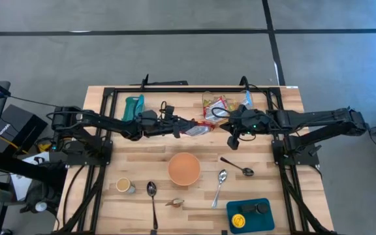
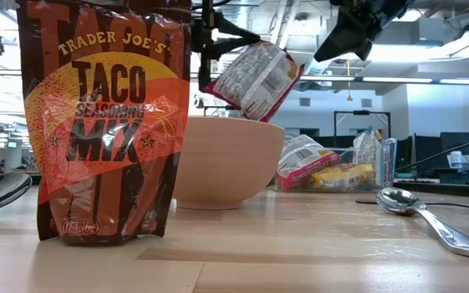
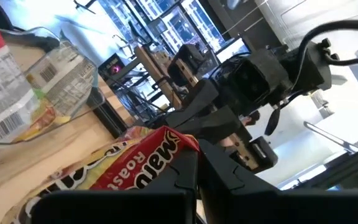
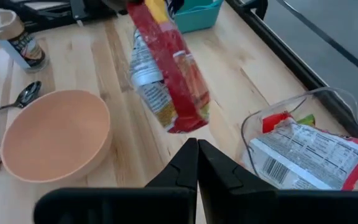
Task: Pick & Place Food Item
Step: Put the red noodle pack into the transparent bin
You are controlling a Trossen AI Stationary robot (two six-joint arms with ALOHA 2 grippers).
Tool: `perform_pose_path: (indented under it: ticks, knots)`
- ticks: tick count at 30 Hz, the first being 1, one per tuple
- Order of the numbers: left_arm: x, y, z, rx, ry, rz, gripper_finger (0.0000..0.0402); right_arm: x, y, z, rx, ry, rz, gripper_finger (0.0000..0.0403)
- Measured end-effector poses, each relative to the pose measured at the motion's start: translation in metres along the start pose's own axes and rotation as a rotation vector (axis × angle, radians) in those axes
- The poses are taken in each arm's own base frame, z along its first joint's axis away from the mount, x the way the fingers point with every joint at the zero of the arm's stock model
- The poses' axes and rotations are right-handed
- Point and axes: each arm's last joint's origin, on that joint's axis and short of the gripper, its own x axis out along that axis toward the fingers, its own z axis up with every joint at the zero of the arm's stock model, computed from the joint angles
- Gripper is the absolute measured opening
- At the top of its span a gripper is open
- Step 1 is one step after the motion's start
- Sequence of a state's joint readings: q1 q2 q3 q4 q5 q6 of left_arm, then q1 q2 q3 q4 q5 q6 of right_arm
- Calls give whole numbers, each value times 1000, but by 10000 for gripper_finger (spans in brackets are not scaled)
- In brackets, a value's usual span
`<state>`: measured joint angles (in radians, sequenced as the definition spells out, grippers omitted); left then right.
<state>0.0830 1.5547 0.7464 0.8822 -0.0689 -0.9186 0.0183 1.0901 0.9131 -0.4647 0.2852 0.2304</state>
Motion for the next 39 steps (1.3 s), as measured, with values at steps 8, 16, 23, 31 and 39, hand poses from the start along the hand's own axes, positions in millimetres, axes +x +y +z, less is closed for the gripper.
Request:
perform_pose_path:
  ticks: [8,16,23,31,39]
  knots:
    - [-1,-5,-7,-7,38,-28,0,3,6,6,-101,-44,116,1]
    - [-1,-7,-9,-9,46,-36,0,2,7,12,-87,-105,126,7]
    - [-1,-8,-10,-9,48,-41,0,6,8,9,-62,-73,122,95]
    - [-1,-11,-8,-12,27,-67,0,7,8,9,-83,-73,121,228]
    - [-1,-12,-8,-38,26,-73,0,7,8,9,-86,-74,121,260]
